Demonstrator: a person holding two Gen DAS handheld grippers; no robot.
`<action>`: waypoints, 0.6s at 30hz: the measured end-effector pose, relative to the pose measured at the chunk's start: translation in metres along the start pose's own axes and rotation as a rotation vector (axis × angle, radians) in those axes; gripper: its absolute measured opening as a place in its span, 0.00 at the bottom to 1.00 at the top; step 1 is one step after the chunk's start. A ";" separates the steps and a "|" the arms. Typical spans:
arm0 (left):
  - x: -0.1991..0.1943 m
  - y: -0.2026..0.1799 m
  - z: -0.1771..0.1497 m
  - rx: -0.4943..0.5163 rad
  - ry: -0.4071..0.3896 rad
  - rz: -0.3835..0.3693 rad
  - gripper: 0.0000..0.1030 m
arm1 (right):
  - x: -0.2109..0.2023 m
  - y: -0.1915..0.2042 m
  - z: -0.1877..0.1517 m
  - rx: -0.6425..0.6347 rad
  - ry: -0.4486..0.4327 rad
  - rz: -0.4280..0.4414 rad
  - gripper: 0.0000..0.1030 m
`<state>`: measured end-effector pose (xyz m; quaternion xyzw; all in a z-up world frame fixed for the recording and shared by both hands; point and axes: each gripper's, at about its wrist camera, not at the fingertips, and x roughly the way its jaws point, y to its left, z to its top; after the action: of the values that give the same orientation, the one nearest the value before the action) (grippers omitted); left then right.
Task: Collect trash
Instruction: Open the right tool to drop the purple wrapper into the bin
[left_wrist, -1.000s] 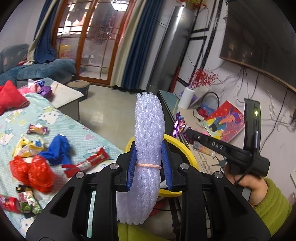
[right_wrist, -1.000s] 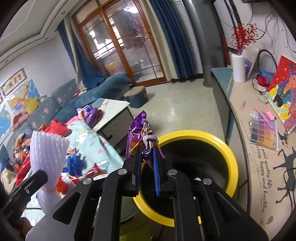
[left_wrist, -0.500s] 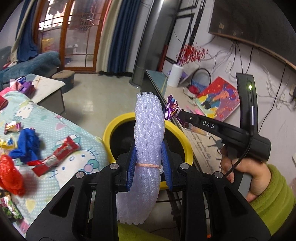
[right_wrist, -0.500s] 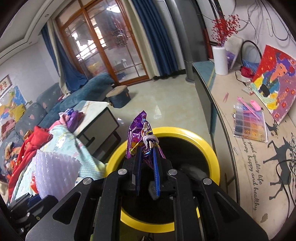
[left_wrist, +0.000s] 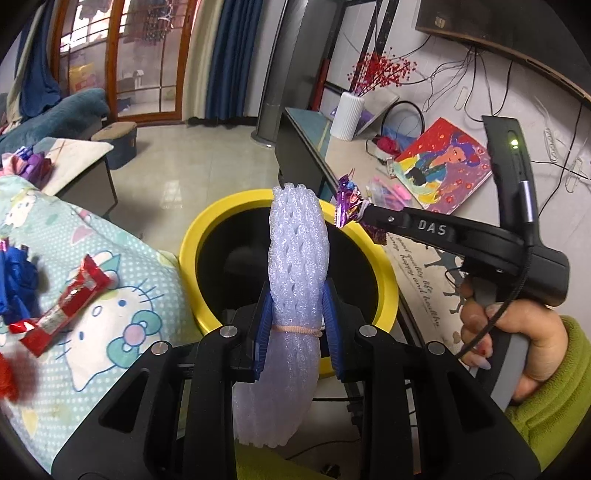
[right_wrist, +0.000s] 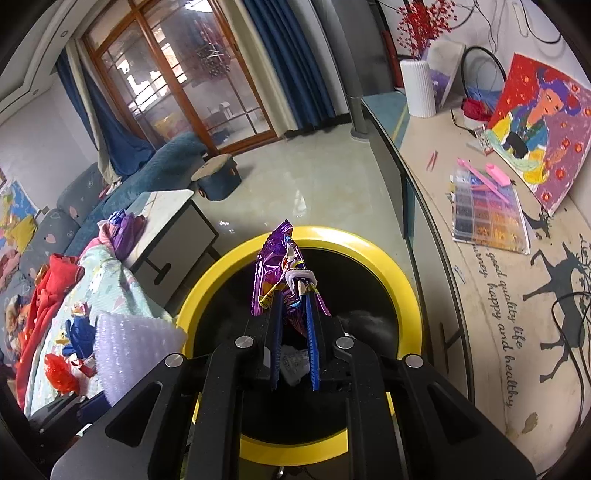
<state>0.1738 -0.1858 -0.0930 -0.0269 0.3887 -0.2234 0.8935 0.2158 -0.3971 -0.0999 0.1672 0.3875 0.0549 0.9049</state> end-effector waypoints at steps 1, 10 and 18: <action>0.004 0.000 0.000 -0.004 0.008 -0.002 0.19 | 0.001 -0.002 0.000 0.005 0.004 0.002 0.11; 0.017 0.003 0.003 -0.008 0.033 -0.001 0.20 | 0.008 -0.010 -0.001 0.034 0.026 0.023 0.14; 0.018 0.008 0.004 -0.041 0.027 0.021 0.46 | 0.009 -0.013 0.000 0.049 0.020 0.024 0.29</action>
<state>0.1908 -0.1864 -0.1041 -0.0379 0.4056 -0.2063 0.8897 0.2213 -0.4069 -0.1105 0.1932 0.3955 0.0579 0.8960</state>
